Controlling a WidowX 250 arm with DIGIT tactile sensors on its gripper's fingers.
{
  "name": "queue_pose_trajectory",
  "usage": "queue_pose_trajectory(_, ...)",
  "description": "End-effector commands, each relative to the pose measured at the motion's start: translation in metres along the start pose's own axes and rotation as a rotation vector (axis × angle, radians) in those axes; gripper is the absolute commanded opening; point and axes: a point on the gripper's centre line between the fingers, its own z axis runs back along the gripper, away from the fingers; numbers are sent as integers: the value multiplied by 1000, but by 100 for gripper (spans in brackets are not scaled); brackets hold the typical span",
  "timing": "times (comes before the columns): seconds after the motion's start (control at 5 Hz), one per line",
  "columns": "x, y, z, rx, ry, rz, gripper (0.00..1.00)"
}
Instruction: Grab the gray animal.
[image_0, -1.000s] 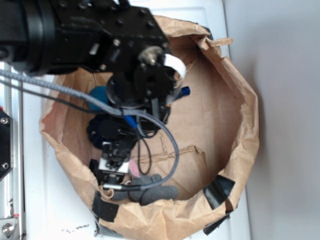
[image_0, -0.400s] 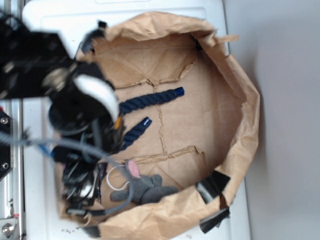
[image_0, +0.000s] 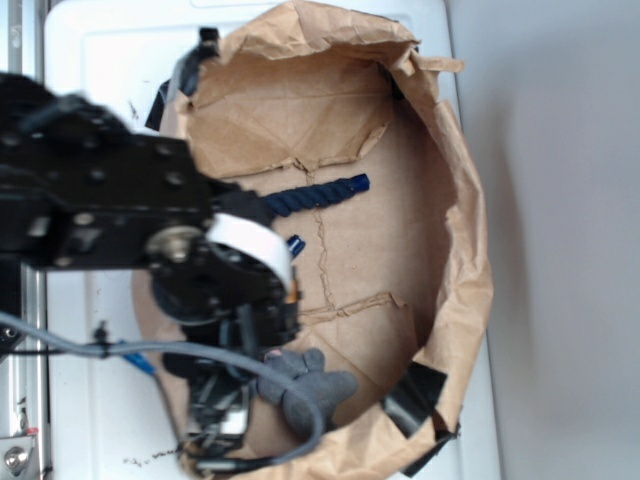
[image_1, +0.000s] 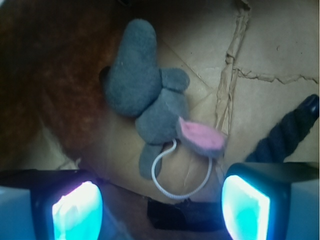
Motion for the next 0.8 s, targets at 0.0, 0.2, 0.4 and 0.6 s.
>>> queue_pose_trajectory(0.0, 37, -7, 0, 37, -34, 34, 100)
queue_pose_trajectory(0.2, 34, -6, -9, 57, -36, 25, 100)
queue_pose_trajectory(0.4, 15, -9, -30, 70, 15, -30, 100)
queue_pose_trajectory(0.6, 11, -12, -52, 98, 16, -41, 100)
